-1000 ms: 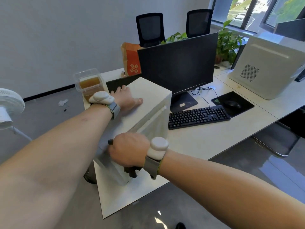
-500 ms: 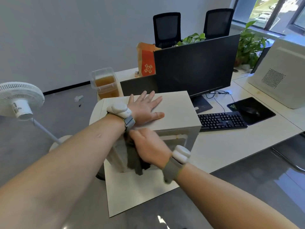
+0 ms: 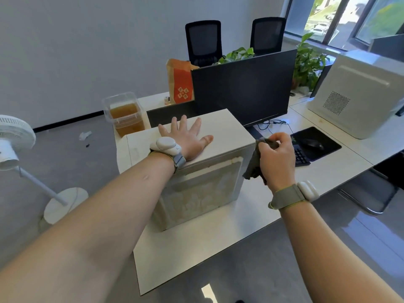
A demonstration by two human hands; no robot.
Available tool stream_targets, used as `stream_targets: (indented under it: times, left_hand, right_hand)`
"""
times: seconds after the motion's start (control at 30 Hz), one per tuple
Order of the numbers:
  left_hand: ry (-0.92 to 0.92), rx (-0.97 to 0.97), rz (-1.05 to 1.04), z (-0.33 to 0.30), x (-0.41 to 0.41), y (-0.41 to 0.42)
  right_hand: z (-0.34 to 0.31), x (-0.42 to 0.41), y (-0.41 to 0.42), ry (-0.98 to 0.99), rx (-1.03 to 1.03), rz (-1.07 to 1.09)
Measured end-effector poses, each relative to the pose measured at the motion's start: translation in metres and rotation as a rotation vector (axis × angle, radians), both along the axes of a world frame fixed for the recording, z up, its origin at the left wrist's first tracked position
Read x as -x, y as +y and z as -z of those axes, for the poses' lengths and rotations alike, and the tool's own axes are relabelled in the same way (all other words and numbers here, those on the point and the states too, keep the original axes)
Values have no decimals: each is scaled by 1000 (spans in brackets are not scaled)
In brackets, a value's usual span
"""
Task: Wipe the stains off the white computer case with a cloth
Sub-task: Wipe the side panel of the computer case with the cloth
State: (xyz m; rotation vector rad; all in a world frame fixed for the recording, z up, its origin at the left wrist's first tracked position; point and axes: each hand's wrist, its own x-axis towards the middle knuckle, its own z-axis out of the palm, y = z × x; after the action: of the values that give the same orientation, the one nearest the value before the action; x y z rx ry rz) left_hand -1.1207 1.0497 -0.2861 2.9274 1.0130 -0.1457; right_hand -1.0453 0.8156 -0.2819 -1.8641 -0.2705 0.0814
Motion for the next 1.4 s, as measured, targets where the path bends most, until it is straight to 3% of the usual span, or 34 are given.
stream_targets:
  times: [0.1,0.23,0.3,0.4,0.6,0.77,0.93,1.1,1.27,1.4]
  left_hand:
    - [-98,-85,60,0,3,-6]
    - [-259,106,130,-9,19,13]
    - [-233,157,152,-11,37,28]
    - [-86,88,165,-2,61,35]
    - [-130,57,166,3,63,36]
    - [-154,39,159,8,64,38]
    - [-137,47,161,8,62,38]
    - [-147,56,153,7,63,38]
    - [-152,66,150,7,62,37]
    - [-157,74,145,8,62,40]
  right_hand:
    - [13,3,-1,108,-110,21]
    - [26,6,9,277,-280,10]
    - [30,7,16,264,-313,81]
    - [38,16,30,196,-320,143]
    - [56,21,37,161,-170,-39]
    - [53,3,29,167,-295,85]
    - [64,14,29,108,-89,-95]
    - [56,12,28,85,-258,9]
    - [62,22,33,119,-145,-108]
    - [54,23,34,52,-281,-41]
